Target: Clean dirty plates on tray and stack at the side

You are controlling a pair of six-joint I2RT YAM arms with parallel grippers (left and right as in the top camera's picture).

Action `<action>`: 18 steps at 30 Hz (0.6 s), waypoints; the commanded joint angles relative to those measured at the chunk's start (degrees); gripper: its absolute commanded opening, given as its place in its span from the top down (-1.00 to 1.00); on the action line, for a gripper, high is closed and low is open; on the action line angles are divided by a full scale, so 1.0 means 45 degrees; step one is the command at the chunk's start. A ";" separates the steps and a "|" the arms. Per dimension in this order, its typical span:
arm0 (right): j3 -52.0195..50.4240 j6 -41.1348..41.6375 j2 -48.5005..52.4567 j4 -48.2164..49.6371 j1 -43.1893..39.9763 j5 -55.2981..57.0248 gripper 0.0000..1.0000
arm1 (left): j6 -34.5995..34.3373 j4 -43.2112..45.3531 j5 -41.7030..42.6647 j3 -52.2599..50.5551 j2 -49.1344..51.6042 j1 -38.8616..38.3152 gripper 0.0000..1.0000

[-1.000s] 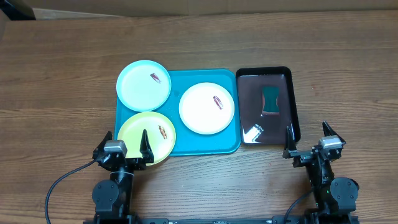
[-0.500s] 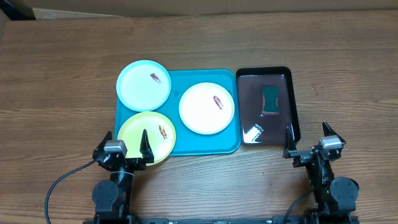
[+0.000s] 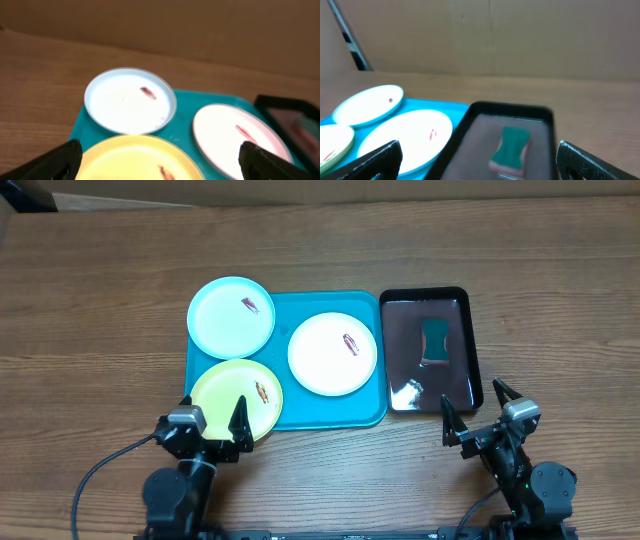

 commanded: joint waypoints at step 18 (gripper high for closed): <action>1.7772 0.0534 1.3857 -1.3498 -0.0024 -0.0699 -1.00 | 0.1331 -1.4974 0.2764 1.9122 1.3979 0.0053 -1.00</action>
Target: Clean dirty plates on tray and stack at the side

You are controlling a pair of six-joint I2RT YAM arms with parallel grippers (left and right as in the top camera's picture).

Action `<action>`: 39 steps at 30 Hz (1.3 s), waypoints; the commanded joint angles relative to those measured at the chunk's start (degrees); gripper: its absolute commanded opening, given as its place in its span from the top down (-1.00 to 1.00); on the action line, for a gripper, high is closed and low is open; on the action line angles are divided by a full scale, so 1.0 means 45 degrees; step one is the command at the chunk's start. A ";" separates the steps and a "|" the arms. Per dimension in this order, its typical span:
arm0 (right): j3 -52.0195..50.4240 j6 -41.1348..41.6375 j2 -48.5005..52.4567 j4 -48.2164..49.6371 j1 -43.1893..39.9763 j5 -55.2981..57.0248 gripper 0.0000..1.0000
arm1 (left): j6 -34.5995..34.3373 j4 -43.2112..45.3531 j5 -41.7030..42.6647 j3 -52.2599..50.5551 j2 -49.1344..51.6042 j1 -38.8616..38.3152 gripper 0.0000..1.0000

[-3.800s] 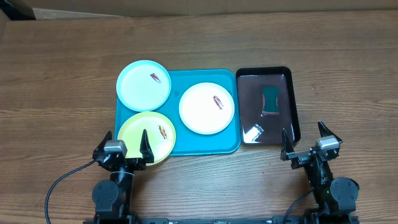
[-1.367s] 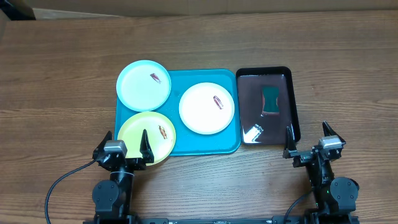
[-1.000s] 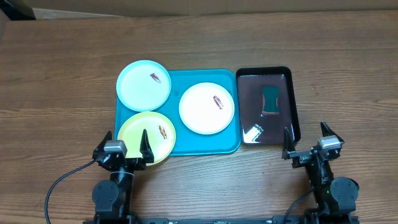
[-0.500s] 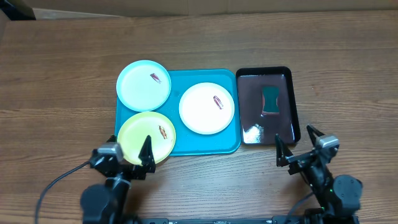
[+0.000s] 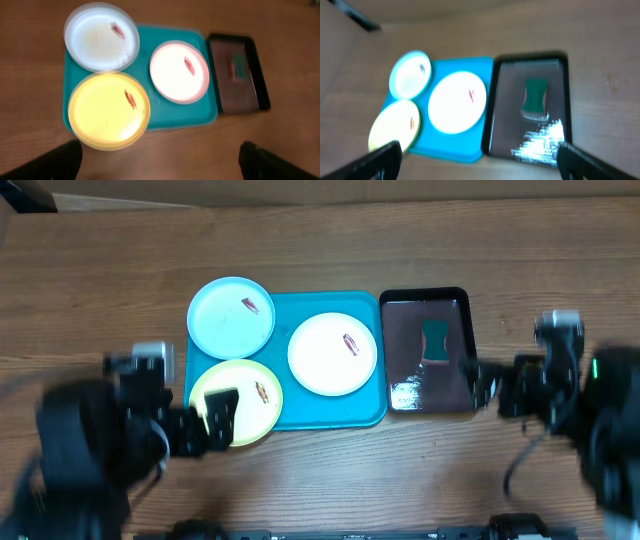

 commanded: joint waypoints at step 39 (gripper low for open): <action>-0.1365 0.1501 1.1118 0.6105 0.1778 0.4634 -0.08 | -0.1360 -0.1826 -0.0792 0.3745 1.2157 -0.2448 0.23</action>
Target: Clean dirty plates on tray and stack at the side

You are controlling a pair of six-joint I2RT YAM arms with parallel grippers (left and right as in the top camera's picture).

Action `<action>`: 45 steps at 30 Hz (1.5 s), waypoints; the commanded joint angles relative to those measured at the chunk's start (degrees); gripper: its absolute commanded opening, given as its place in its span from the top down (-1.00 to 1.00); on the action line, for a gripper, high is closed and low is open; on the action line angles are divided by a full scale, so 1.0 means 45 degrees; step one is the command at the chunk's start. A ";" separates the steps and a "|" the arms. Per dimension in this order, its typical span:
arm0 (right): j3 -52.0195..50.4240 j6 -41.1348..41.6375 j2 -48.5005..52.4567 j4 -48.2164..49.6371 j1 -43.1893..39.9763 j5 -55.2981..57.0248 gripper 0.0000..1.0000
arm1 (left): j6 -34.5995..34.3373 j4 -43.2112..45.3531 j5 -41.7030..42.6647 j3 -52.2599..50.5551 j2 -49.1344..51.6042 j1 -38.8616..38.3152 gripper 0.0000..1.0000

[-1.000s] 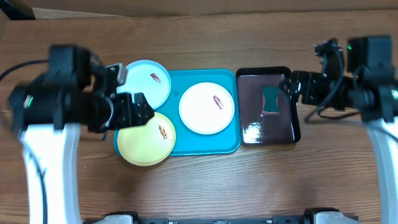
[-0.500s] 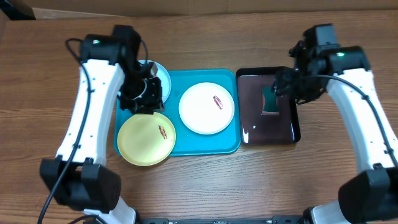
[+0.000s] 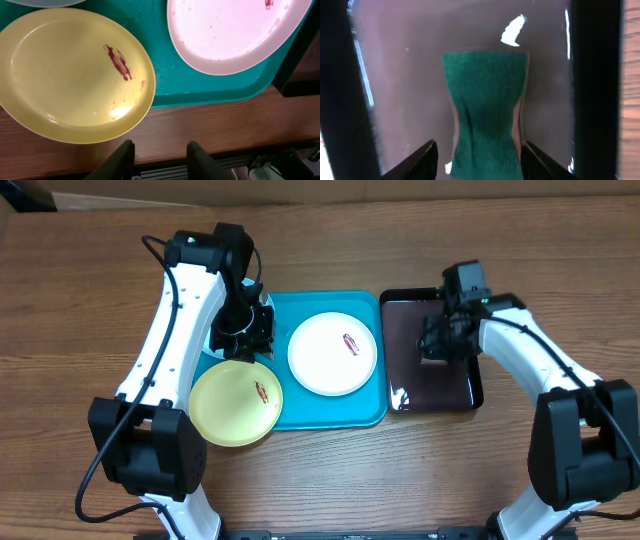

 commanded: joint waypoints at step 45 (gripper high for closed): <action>-0.0500 -0.0500 0.0291 0.1957 0.0010 0.0345 0.93 | -0.0272 0.0364 -0.0457 0.0180 0.0053 -0.0087 0.16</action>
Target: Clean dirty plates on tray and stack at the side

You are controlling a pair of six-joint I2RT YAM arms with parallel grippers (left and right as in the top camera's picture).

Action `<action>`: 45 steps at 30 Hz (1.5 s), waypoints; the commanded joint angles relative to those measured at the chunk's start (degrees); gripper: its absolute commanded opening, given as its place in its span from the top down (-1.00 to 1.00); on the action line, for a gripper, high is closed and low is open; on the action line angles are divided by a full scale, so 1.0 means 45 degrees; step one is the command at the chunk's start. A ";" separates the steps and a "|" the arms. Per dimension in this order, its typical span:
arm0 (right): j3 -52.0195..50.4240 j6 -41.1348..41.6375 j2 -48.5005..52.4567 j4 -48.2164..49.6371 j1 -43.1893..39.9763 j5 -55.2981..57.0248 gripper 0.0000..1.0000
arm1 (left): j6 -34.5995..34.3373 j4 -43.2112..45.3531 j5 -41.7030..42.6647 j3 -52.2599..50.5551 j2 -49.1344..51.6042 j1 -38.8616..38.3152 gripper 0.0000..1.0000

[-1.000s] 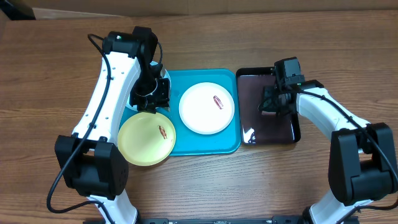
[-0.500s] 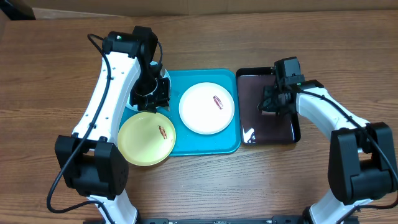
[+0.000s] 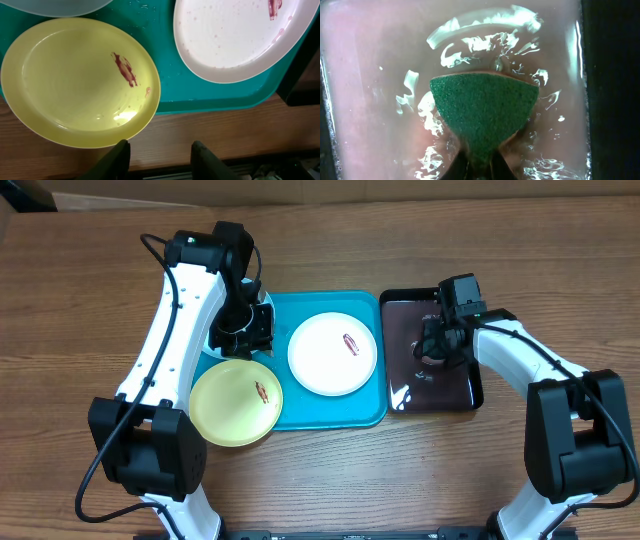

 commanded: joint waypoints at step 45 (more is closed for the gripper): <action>0.1690 -0.0962 -0.1880 -0.3483 0.0306 -0.0593 0.93 | -0.2093 0.7961 -0.0083 -0.5178 0.0053 -0.0874 0.25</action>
